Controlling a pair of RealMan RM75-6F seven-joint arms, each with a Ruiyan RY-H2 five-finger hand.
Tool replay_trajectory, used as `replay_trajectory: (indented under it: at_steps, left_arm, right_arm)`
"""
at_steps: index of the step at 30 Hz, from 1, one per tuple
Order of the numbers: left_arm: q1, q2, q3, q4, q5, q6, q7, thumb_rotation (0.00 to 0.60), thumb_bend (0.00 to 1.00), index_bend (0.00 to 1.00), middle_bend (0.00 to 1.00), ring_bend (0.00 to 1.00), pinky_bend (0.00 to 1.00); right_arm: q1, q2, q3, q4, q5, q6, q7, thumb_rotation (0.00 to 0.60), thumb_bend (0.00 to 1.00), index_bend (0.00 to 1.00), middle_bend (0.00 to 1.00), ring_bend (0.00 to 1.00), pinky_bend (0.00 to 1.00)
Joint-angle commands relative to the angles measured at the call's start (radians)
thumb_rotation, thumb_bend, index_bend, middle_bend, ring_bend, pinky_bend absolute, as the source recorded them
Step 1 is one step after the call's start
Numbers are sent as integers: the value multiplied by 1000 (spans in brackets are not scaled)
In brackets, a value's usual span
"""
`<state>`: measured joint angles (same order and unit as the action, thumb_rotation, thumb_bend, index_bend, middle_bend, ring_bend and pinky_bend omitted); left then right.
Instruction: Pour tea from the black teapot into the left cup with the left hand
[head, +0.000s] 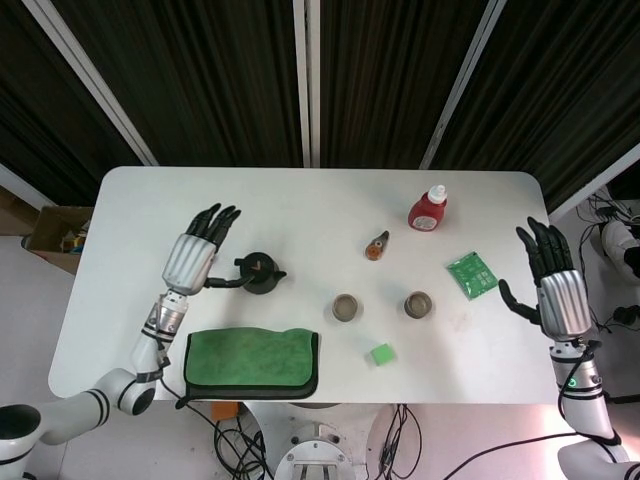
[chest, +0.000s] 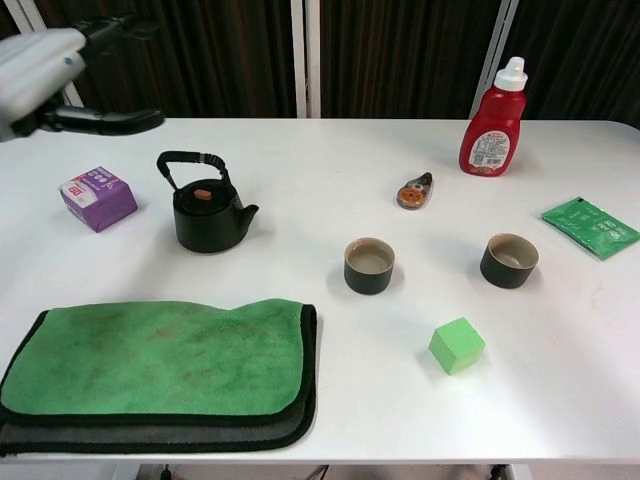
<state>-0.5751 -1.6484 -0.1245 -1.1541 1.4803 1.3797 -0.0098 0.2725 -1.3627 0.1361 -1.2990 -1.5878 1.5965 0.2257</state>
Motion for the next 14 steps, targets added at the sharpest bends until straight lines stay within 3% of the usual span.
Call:
replay_trajectory:
  at_steps: [1, 3, 7, 14]
  left_arm:
    - [238, 334, 143, -342, 22, 180, 206, 174, 10, 22, 67, 26, 136]
    - [309, 370, 192, -365, 31, 230, 212, 178, 11, 21, 67, 27, 136]
    - [403, 357, 244, -323, 44, 285, 171, 181, 12, 22, 67, 26, 136]
    - [467, 320, 258, -241, 66, 300, 107, 182, 12, 22, 67, 26, 135]
  right_arm:
    - [-44, 81, -58, -37, 53, -88, -156, 600, 327, 0, 0, 0, 0]
    - [-67, 119, -80, -74, 95, -132, -226, 600, 328, 0, 0, 0, 0]
    - [-99, 144, -92, -85, 160, -175, -243, 600, 330, 0, 0, 0, 0]
    - [-118, 129, -100, -43, 172, -193, -236, 600, 337, 0, 0, 0, 0]
